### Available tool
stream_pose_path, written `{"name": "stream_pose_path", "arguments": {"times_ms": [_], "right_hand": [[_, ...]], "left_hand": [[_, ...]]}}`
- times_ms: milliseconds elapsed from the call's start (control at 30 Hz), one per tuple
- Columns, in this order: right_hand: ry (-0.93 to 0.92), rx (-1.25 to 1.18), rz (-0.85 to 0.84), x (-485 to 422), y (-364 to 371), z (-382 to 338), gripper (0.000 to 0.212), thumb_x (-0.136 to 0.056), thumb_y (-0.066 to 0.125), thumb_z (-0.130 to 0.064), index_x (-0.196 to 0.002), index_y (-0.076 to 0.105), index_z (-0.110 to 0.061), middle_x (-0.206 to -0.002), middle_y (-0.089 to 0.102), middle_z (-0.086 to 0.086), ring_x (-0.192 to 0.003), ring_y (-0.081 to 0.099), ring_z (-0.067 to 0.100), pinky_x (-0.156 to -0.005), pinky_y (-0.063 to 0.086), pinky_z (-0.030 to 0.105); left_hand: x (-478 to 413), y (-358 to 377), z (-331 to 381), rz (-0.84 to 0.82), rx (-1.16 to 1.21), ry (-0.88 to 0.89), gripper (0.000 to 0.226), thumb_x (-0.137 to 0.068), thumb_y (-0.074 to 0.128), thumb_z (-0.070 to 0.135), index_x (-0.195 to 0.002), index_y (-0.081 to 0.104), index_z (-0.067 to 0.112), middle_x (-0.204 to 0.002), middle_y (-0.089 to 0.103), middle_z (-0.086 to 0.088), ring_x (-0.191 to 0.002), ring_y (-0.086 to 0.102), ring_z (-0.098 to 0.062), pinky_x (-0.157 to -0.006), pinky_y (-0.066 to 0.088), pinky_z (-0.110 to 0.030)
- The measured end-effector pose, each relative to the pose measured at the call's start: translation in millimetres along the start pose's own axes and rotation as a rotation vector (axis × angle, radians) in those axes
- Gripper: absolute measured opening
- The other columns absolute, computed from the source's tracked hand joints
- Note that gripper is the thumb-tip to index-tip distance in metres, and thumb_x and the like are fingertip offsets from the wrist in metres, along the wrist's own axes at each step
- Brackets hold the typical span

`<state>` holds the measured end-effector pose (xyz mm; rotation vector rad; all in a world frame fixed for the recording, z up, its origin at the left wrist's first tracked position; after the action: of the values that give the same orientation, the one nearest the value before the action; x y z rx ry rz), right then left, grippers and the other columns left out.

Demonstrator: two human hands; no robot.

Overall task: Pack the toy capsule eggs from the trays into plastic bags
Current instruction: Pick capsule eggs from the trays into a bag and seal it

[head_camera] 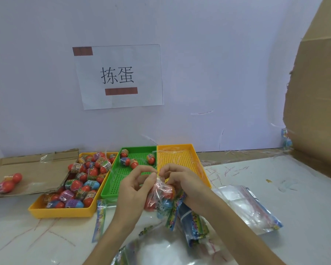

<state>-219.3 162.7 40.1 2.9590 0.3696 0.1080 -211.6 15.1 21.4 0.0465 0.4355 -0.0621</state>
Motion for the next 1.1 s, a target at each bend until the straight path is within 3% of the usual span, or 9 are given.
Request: {"name": "stream_pose_path", "arguments": {"times_ms": [167, 333, 433, 567, 667, 733, 867, 967, 1100], "right_hand": [[-0.068, 0.088, 0.083, -1.0, 1.7, 3.3, 0.043, -0.082, 0.037, 0.015, -0.074, 0.066, -0.015, -0.075, 0.057, 0.004, -0.054, 0.051, 0.011, -0.047, 0.042, 0.02], [-0.127, -0.052, 0.267, -1.4, -16.7, -8.1, 0.039, -0.088, 0.039, 0.016, -0.092, 0.065, -0.013, -0.089, 0.059, 0.011, -0.055, 0.056, 0.015, -0.04, 0.039, 0.02], [-0.144, -0.126, 0.243, -3.0, -23.4, -11.4, 0.038, -0.088, 0.044, 0.018, -0.108, 0.062, -0.008, -0.094, 0.059, 0.014, -0.072, 0.063, 0.022, -0.053, 0.054, 0.028], [-0.243, 0.388, 0.282, -0.5, -17.9, -11.5, 0.047, -0.084, 0.052, 0.016, -0.109, 0.058, -0.024, -0.099, 0.062, -0.002, -0.086, 0.063, 0.013, -0.062, 0.05, 0.019], [-0.351, 0.34, 0.263, 3.3, -16.7, -16.2, 0.049, -0.077, 0.059, 0.007, -0.113, 0.063, -0.026, -0.107, 0.067, -0.006, -0.101, 0.067, 0.012, -0.073, 0.057, 0.022], [-0.39, 0.268, 0.158, 5.1, -15.6, -20.5, 0.048, -0.07, 0.057, -0.004, -0.112, 0.068, -0.024, -0.104, 0.071, -0.006, -0.1, 0.068, 0.009, -0.079, 0.058, 0.026], [-0.448, 0.335, 0.165, 7.3, -12.6, -22.1, 0.013, -0.092, 0.07, -0.008, -0.093, 0.076, -0.02, -0.088, 0.075, -0.006, -0.083, 0.071, 0.01, -0.073, 0.055, 0.023], [-0.463, 0.289, 0.215, 6.8, -15.4, -20.4, 0.013, -0.091, 0.071, -0.005, -0.087, 0.076, -0.017, -0.084, 0.075, -0.006, -0.08, 0.072, 0.012, -0.074, 0.058, 0.027], [-0.464, 0.289, 0.209, 7.9, -12.7, -20.7, 0.016, -0.089, 0.073, -0.003, -0.083, 0.076, -0.018, -0.084, 0.074, -0.007, -0.083, 0.072, 0.018, -0.077, 0.06, 0.032]], "left_hand": [[0.8, 1.8, -4.5, 0.019, 0.08, -0.07, 0.02, -0.084, 0.072, 0.039, -0.102, 0.064, 0.042, -0.067, 0.07, -0.01, -0.056, 0.064, -0.027, -0.051, 0.054, -0.031], [-4.3, 2.4, -10.8, -0.044, 0.25, -0.264, 0.076, -0.062, 0.085, 0.058, -0.127, 0.058, 0.027, -0.118, 0.072, -0.006, -0.105, 0.072, -0.027, -0.08, 0.062, -0.041], [-5.8, 0.1, -12.2, 0.004, 0.26, -0.298, 0.056, -0.073, 0.089, 0.04, -0.119, 0.064, 0.02, -0.117, 0.071, -0.017, -0.103, 0.073, -0.028, -0.081, 0.06, -0.043], [-8.0, -9.4, -11.2, 0.029, 0.144, -0.218, 0.027, -0.077, 0.079, 0.03, -0.102, 0.072, 0.028, -0.108, 0.075, -0.008, -0.104, 0.069, -0.026, -0.093, 0.052, -0.048], [-6.5, -9.7, -2.0, -0.01, -0.088, -0.064, 0.02, -0.077, 0.073, 0.035, -0.096, 0.071, 0.04, -0.095, 0.073, 0.007, -0.096, 0.067, -0.009, -0.08, 0.054, -0.025], [-3.9, -6.2, 1.0, -0.035, -0.183, 0.021, 0.021, -0.077, 0.074, 0.033, -0.097, 0.071, 0.041, -0.093, 0.072, 0.01, -0.092, 0.066, -0.006, -0.075, 0.052, -0.016], [-3.0, -6.2, 4.8, 0.033, -0.242, 0.096, 0.021, -0.083, 0.082, 0.041, -0.099, 0.069, 0.042, -0.092, 0.069, 0.014, -0.077, 0.062, 0.003, -0.066, 0.05, -0.015], [-5.2, -9.0, 7.6, 0.094, -0.149, 0.087, 0.006, -0.085, 0.069, 0.039, -0.089, 0.073, 0.038, -0.091, 0.071, 0.012, -0.08, 0.063, 0.003, -0.07, 0.051, -0.014], [-6.7, -12.5, 9.8, 0.157, -0.115, 0.089, 0.015, -0.086, 0.065, 0.033, -0.081, 0.078, 0.038, -0.086, 0.074, 0.006, -0.081, 0.066, -0.002, -0.07, 0.054, -0.017]]}}
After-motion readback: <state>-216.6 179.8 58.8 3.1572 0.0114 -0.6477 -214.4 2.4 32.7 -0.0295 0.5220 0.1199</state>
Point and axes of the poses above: each hand's wrist, its own x-axis away from the middle knuckle, its own y-axis out of the palm, z = x × y, the point moved 3 cm from there along -x, towards the middle knuckle
